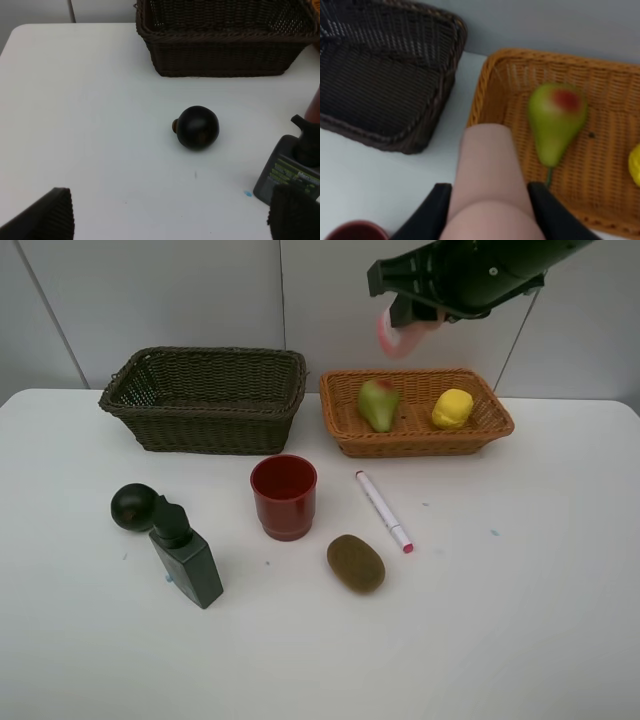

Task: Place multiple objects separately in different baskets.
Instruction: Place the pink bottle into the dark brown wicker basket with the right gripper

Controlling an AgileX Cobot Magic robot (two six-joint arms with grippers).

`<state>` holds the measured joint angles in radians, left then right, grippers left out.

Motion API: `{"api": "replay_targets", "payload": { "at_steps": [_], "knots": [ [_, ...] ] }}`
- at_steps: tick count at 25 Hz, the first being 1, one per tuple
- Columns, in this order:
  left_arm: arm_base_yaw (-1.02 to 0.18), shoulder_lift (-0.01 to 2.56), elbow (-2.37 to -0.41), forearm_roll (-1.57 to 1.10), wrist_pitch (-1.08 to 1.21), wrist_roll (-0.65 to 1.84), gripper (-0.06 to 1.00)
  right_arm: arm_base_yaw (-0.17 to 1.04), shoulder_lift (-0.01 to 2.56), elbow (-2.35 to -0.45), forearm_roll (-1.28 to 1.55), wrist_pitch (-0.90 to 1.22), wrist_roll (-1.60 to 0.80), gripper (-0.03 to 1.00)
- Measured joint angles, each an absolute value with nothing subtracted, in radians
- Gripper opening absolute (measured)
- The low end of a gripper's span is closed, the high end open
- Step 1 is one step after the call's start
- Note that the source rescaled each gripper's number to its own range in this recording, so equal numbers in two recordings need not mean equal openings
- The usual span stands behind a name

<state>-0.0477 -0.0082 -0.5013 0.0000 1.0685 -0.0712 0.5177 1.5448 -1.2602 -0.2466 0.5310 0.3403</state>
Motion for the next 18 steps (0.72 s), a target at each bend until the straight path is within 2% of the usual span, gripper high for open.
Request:
{"api": "replay_targets", "payload": {
  "at_steps": [8, 18],
  "knots": [
    [-0.048, -0.008, -0.501, 0.000, 1.069, -0.071, 1.00, 0.571, 1.708, -1.392, -0.264, 0.394, 0.340, 0.22],
    [-0.048, -0.008, -0.501, 0.000, 1.069, -0.071, 1.00, 0.577, 1.909, -1.551, -0.268, 0.313, 0.340, 0.22]
  ]
}}
